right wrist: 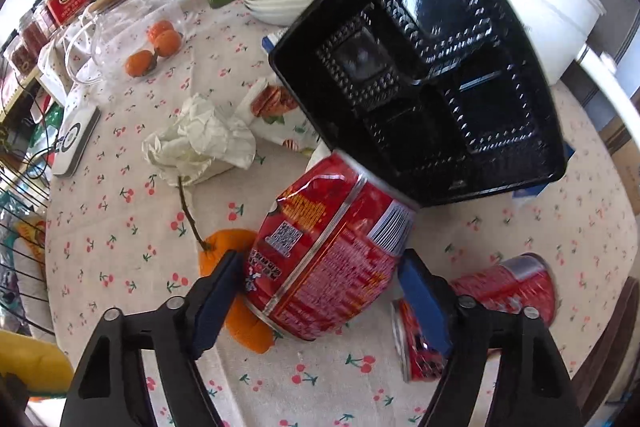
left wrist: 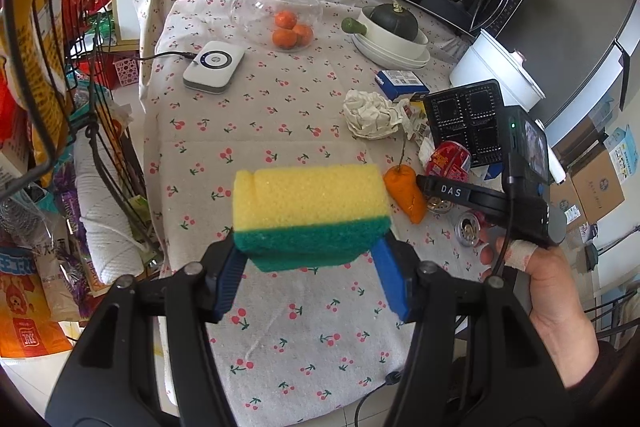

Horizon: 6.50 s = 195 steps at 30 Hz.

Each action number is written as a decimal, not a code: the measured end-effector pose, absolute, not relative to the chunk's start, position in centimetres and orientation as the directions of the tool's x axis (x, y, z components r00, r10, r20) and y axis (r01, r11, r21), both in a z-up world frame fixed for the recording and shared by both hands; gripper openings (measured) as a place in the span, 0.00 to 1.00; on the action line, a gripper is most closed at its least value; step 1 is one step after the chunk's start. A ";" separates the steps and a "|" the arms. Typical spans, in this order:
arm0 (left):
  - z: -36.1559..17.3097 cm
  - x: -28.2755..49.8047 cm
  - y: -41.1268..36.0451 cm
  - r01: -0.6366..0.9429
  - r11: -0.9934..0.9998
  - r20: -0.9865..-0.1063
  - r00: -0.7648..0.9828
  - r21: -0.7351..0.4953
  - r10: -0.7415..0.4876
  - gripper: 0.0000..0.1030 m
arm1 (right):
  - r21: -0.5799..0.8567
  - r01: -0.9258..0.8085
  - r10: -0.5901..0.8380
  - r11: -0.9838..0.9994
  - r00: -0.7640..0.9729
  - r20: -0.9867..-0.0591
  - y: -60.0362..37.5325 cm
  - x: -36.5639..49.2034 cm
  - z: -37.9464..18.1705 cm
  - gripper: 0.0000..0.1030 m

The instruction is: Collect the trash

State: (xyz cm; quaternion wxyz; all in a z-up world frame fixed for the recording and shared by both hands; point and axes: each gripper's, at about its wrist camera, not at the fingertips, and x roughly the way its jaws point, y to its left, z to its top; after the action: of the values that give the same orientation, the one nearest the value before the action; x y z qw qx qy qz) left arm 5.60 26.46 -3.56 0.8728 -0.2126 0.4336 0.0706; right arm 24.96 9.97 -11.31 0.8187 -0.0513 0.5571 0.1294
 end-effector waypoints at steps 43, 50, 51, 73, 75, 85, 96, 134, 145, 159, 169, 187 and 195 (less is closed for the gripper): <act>-3.5 6.4 22.8 -0.254 0.920 -0.797 0.597 -0.299 -0.094 0.59 | 0.239 -0.376 0.325 0.895 0.184 -0.928 5.2 16.2 -9.6 0.63; -3.8 6.2 22.9 -0.250 0.926 -0.808 0.583 -0.284 -0.090 0.59 | 0.225 -0.358 0.301 0.906 0.175 -0.937 5.8 17.2 -11.7 0.62; -3.9 6.3 22.9 -0.250 0.926 -0.809 0.581 -0.282 -0.089 0.59 | 0.237 -0.359 0.311 0.903 0.165 -0.936 5.7 17.4 -11.9 0.60; -2.6 7.7 17.1 -0.137 0.946 -0.793 0.587 -0.293 -0.161 0.59 | 0.302 -0.374 0.428 0.877 0.322 -0.845 -3.2 15.3 -3.2 0.58; -2.5 8.0 15.9 -0.117 0.949 -0.792 0.586 -0.293 -0.172 0.59 | 0.301 -0.353 0.420 0.886 0.339 -0.842 -5.2 15.3 -2.9 0.58; -1.3 9.4 8.6 0.009 0.953 -0.769 0.588 -0.303 -0.250 0.59 | 0.275 -0.224 0.346 0.935 0.406 -0.846 -16.3 14.3 -2.7 0.58; -1.7 11.4 -2.5 0.172 0.936 -0.764 0.541 -0.308 -0.351 0.59 | 0.262 -0.059 0.261 0.963 0.438 -0.860 -27.9 12.4 -4.2 0.58; -6.2 12.5 -17.4 0.373 0.916 -0.810 0.486 -0.148 -0.328 0.99 | 0.220 0.157 0.146 0.963 0.384 -0.912 -43.1 9.8 -9.7 0.58; -5.9 12.6 -12.3 0.293 0.952 -0.833 0.502 -0.090 -0.233 0.99 | 0.178 0.103 0.138 0.979 0.310 -0.941 -40.3 11.4 -11.3 0.58; -4.7 11.9 -4.6 0.186 0.977 -0.841 0.509 -0.100 -0.183 0.99 | 0.189 0.104 0.148 0.976 0.313 -0.938 -36.7 12.8 -9.8 0.73; -4.2 11.1 0.4 0.109 0.986 -0.846 0.508 -0.123 -0.161 0.99 | 0.192 0.028 0.170 0.981 0.353 -0.920 -31.6 13.9 -7.1 0.74; -4.5 9.9 10.2 -0.047 0.990 -0.862 0.499 -0.134 -0.093 0.99 | 0.160 -0.158 0.212 0.974 0.402 -0.891 -20.3 15.6 -3.6 0.79; -5.2 8.9 14.6 -0.116 0.986 -0.873 0.485 -0.124 -0.053 0.99 | 0.150 -0.231 0.231 0.961 0.379 -0.896 -14.1 16.6 -4.1 0.82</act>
State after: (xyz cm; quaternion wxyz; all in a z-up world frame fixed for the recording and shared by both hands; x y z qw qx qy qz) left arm 8.87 14.59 -5.16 0.8575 -0.0830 0.5073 0.0184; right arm 16.62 -14.13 -4.10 0.8304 0.0002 0.5396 0.1391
